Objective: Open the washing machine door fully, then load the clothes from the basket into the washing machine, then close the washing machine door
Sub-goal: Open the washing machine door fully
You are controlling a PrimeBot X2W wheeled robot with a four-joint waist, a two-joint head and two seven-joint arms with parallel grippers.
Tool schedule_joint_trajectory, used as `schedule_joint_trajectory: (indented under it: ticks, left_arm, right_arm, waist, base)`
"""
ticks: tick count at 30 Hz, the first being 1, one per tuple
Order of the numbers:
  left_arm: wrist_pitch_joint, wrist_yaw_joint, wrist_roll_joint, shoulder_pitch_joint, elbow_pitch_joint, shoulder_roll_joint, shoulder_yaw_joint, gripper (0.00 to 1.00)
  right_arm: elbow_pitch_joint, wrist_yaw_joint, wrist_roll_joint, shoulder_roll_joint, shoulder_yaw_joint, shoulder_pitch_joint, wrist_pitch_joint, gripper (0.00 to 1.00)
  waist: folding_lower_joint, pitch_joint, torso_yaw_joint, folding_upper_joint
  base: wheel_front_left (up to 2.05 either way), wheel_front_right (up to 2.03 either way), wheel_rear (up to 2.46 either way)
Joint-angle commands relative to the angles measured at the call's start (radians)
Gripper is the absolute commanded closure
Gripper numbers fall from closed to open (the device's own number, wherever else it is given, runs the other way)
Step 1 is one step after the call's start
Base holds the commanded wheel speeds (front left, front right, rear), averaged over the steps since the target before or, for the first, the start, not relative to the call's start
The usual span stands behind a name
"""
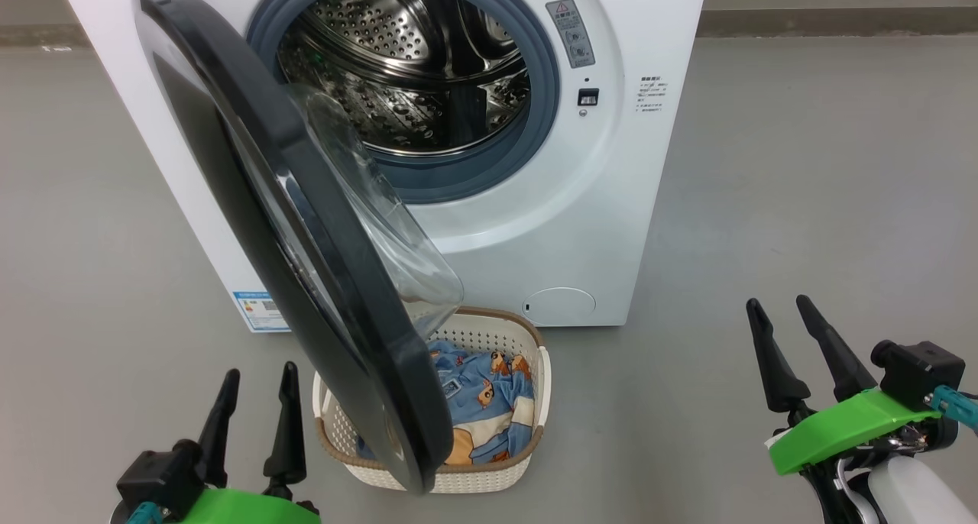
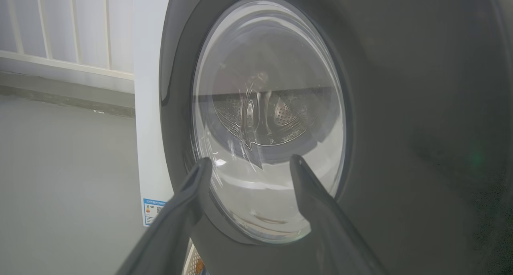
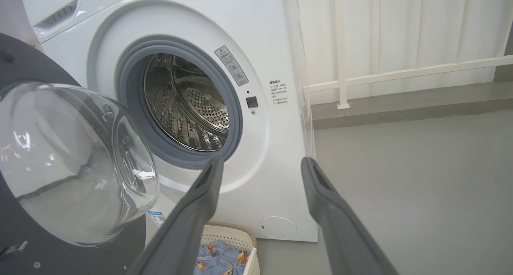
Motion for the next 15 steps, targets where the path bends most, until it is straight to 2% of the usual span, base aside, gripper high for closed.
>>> schedule_joint_trajectory:
  ticks: [1, 15]
  left_arm:
    - [-0.006, 0.0, 0.016, -0.012, -0.03, 0.014, 0.032, 0.0]
    - [-0.006, -0.002, 0.022, -0.014, -0.028, 0.014, 0.037, 0.0]
  right_arm:
    - [-0.03, 0.006, -0.015, -0.005, 0.008, 0.011, -0.012, 0.0]
    - [-0.031, 0.006, -0.023, 0.0, 0.008, 0.011, -0.012, 0.0]
  waist:
    - [0.0, -0.001, 0.001, 0.0]
    - [0.0, -0.001, 0.003, 0.0]
  base:
    - [0.0, 0.0, 0.0]
    - [0.0, 0.0, 0.0]
